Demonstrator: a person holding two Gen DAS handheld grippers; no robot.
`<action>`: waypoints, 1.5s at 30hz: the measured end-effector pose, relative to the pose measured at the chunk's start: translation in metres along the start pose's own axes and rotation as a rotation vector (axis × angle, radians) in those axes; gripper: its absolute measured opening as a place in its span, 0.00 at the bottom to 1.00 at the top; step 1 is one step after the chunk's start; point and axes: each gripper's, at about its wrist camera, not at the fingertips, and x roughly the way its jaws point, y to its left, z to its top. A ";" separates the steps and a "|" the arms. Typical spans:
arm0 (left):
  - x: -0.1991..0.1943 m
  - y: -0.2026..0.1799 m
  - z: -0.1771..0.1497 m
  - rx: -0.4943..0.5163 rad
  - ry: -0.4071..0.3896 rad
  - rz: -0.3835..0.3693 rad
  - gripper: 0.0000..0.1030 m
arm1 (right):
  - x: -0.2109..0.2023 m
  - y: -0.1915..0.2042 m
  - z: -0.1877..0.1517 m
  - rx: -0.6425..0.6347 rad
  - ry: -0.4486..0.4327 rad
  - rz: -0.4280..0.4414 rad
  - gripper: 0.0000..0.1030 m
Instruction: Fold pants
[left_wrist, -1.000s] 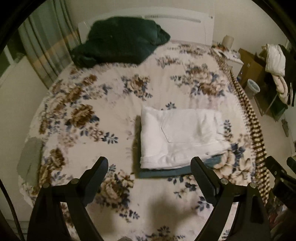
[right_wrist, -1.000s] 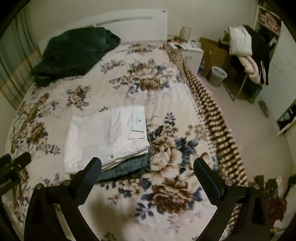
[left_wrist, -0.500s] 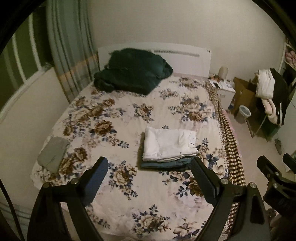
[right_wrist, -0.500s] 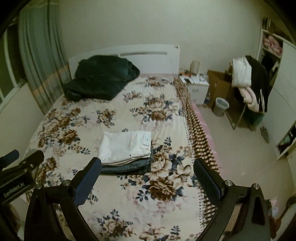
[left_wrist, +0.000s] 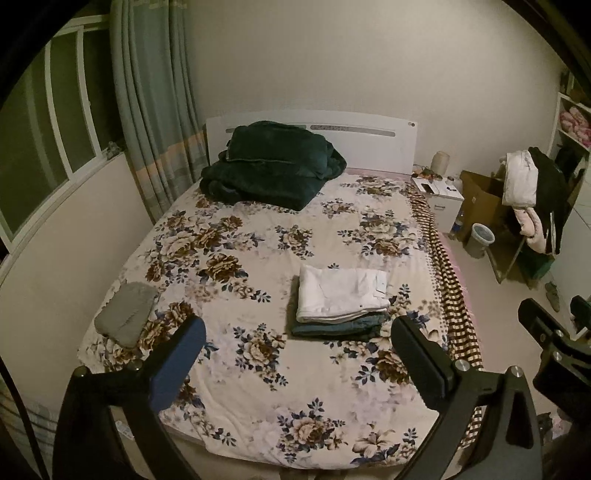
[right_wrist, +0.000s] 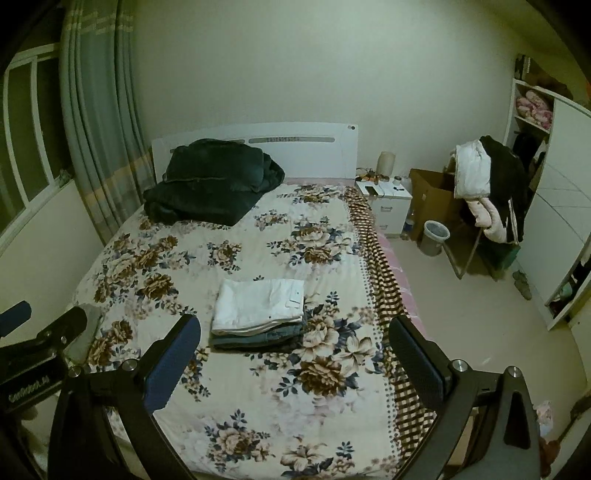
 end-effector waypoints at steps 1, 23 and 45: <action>-0.002 0.000 0.000 -0.001 0.004 -0.006 1.00 | -0.004 0.000 0.000 0.004 0.001 -0.005 1.00; 0.027 -0.009 -0.004 0.038 0.074 -0.019 1.00 | 0.036 -0.008 -0.007 0.000 0.082 -0.041 1.00; 0.032 0.002 -0.004 0.030 0.070 -0.004 1.00 | 0.048 -0.007 -0.014 0.004 0.098 -0.024 1.00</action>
